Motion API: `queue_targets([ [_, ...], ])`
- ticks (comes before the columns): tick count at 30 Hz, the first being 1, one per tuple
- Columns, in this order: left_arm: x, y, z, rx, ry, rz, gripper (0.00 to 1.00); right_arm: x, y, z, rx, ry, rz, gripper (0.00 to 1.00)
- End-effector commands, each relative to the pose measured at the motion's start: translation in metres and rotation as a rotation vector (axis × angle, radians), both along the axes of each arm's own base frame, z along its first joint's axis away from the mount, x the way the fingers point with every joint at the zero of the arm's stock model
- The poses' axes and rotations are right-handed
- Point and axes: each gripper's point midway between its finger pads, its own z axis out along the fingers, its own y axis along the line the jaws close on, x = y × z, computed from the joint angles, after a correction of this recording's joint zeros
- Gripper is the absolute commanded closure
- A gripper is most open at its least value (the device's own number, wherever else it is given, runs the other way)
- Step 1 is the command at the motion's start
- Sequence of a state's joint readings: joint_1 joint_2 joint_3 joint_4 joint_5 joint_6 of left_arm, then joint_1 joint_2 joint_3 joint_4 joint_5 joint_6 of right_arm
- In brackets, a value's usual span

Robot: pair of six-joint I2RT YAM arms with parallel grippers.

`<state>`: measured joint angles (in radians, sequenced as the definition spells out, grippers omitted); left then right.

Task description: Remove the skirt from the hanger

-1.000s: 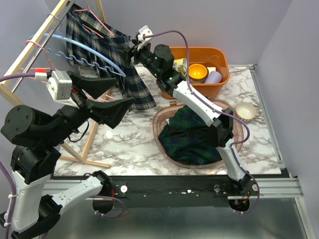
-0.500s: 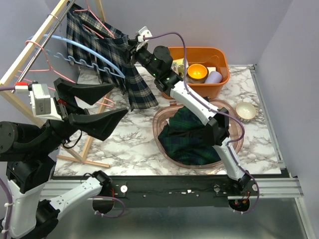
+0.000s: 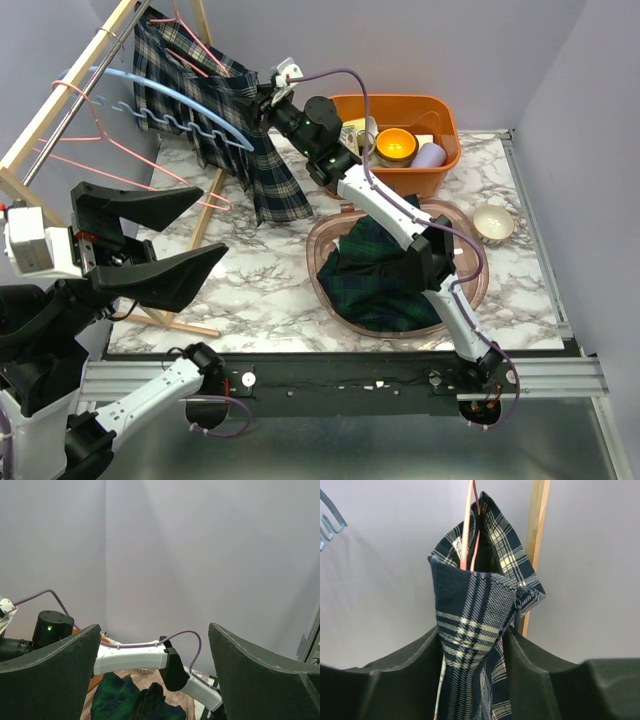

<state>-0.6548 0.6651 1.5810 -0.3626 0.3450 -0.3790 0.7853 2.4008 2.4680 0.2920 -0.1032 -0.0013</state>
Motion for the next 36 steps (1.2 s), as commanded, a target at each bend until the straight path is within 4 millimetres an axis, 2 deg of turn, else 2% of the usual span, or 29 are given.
queue_targets([
  [1, -0.014, 0.007, -0.001, -0.010, -0.032, -0.017, 0.01, 0.001, 0.000, 0.012, 0.050, -0.027, 0.012, 0.55],
  [3, -0.015, 0.010, -0.002, -0.012, -0.036, -0.002, 0.01, -0.001, -0.002, 0.017, 0.052, -0.034, 0.011, 0.62],
  [4, -0.017, 0.012, -0.001, -0.013, -0.043, 0.002, 0.01, -0.002, -0.003, 0.021, 0.054, -0.041, 0.011, 0.72],
  [6, -0.018, 0.015, -0.001, -0.014, -0.048, 0.013, 0.01, -0.005, -0.006, 0.028, 0.064, -0.050, 0.013, 0.79],
  [7, -0.019, 0.016, -0.001, -0.013, -0.050, 0.016, 0.01, -0.011, -0.010, 0.040, 0.082, -0.061, 0.020, 0.83],
  [9, -0.020, 0.019, -0.001, -0.011, -0.056, 0.029, 0.01, -0.016, -0.011, 0.047, 0.092, -0.069, 0.036, 0.88],
  [10, -0.019, 0.021, 0.000, -0.014, -0.055, 0.039, 0.01, -0.020, -0.011, 0.053, 0.100, -0.074, 0.054, 0.97],
  [11, -0.019, 0.021, -0.002, -0.009, -0.051, 0.044, 0.01, -0.024, -0.014, 0.060, 0.112, -0.081, 0.059, 0.99],
  [19, -0.010, 0.027, -0.007, 0.005, -0.035, 0.105, 0.01, -0.049, -0.016, 0.092, 0.201, -0.090, 0.163, 0.99],
  [27, 0.007, 0.018, -0.035, 0.101, 0.015, 0.132, 0.01, -0.049, -0.031, 0.119, 0.278, -0.149, 0.119, 0.99],
  [36, 0.011, 0.018, -0.041, 0.120, 0.022, 0.148, 0.01, -0.061, -0.043, 0.143, 0.328, -0.212, 0.116, 0.99],
])
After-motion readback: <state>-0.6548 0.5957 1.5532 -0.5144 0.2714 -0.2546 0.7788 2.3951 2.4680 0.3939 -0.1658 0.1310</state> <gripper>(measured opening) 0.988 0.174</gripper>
